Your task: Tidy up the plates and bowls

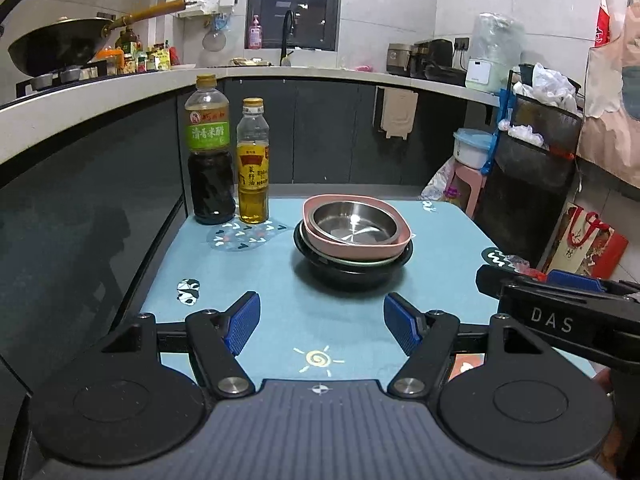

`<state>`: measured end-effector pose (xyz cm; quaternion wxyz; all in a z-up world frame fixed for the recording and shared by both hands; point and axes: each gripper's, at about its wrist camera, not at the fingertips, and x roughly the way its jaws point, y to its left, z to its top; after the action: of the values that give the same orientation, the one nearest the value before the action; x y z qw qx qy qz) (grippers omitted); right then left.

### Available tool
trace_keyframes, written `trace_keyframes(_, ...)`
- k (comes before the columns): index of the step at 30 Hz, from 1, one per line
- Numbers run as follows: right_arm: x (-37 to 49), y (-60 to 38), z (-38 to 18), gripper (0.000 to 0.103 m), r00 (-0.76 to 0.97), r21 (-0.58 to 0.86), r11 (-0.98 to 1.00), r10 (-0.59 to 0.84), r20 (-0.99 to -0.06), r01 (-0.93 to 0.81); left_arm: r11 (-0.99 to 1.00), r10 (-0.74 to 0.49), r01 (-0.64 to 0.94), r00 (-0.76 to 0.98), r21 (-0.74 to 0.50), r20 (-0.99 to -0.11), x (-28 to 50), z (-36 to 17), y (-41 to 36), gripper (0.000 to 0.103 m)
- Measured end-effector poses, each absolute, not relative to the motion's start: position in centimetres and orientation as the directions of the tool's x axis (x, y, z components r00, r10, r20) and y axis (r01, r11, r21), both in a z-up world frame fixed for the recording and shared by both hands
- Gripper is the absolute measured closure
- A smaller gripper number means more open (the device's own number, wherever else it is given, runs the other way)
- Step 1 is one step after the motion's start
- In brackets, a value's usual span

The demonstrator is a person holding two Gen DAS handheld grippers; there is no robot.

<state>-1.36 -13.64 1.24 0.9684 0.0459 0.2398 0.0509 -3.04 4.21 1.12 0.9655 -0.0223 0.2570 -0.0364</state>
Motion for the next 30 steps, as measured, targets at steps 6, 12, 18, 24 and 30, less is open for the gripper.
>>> trace_keyframes(6,-1.84,-13.24,1.33,0.037,0.887,0.104,0.991,0.121,-0.446,-0.083,0.998,-0.067,0.051,0.865,-0.045,-0.497,-3.43,1.14,4.21,0.037)
trace_keyframes(12,-1.98,-13.19,1.32,0.037,0.888,0.115,0.991,0.119,-0.444,-0.075,0.998,-0.068,0.061,0.869,-0.031,-0.490,-3.88,0.96,4.02,0.037)
trace_keyframes(18,-2.04,-13.03,1.28,0.037,0.887,0.111,0.991,0.118,-0.446,-0.076,0.998,-0.058,0.050,0.868,-0.029,-0.493,-3.86,0.90,3.96,0.037)
trace_keyframes(24,-2.09,-13.16,1.23,0.037,0.887,0.115,0.991,0.112,-0.448,-0.067,0.999,-0.042,0.031,0.866,-0.030,-0.498,-3.74,0.83,3.91,0.037)
trace_keyframes(30,-2.16,-12.97,1.18,0.037,0.889,0.106,0.992,0.111,-0.445,-0.071,1.000,-0.026,0.018,0.863,-0.022,-0.504,-3.64,0.72,3.73,0.037)
